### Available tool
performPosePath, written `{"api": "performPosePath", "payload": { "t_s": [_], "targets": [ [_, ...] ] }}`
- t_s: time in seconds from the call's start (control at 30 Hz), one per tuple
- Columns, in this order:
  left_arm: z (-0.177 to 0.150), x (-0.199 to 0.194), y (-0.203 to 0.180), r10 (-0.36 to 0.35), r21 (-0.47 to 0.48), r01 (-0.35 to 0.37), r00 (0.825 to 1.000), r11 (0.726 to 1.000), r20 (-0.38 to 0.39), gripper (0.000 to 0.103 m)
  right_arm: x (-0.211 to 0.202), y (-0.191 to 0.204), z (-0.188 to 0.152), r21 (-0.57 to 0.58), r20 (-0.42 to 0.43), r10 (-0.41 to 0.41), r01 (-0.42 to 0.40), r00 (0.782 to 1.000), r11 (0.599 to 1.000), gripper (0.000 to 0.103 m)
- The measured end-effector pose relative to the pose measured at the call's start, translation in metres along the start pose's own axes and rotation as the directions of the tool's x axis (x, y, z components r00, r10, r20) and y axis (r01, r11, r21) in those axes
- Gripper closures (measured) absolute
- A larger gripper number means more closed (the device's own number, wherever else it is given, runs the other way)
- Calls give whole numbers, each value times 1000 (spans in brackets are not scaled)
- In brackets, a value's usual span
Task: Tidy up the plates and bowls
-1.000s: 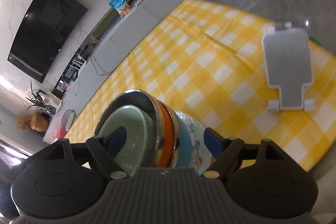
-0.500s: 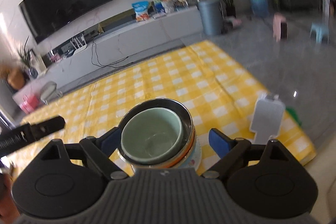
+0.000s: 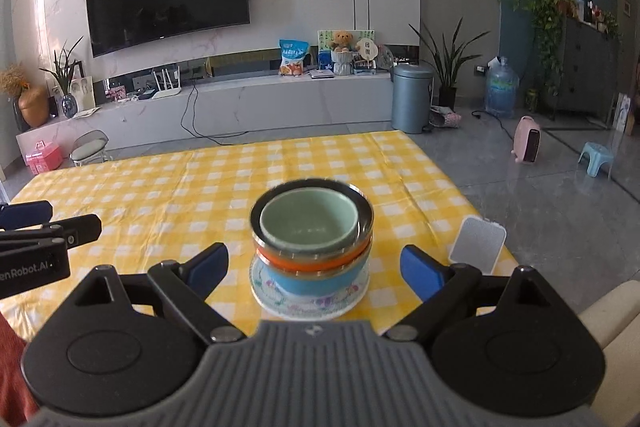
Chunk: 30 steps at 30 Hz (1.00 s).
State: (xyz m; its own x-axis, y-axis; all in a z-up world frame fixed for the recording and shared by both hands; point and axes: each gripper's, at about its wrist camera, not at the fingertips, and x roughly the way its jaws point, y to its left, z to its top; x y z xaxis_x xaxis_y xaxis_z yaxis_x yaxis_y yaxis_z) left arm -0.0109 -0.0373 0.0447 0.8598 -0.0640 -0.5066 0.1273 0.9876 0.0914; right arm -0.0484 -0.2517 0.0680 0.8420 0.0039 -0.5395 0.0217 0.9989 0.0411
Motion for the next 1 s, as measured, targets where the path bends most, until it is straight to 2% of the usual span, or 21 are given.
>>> {"api": "performPosePath", "payload": {
  "t_s": [0.17,0.33,0.6,1.0],
  "targets": [
    [-27,2,-1,9,-27,-9,1000,1000,23,28,-7,7,-29,20,40,-15,14,999,1000,12],
    [-35,4,-10,2,15,-2,999,1000,33,27,-7,10,-46,20,81,-28,27,996,999,12],
    [-43,6,-11,-1,32,0,1000,999,12,26,1,-4,-50,130,66,-20,11,998,991,12],
    [-45,5,-11,9,39,-9,1000,999,2,26,4,1,-52,103,52,-29,23,998,994,12]
  ]
}}
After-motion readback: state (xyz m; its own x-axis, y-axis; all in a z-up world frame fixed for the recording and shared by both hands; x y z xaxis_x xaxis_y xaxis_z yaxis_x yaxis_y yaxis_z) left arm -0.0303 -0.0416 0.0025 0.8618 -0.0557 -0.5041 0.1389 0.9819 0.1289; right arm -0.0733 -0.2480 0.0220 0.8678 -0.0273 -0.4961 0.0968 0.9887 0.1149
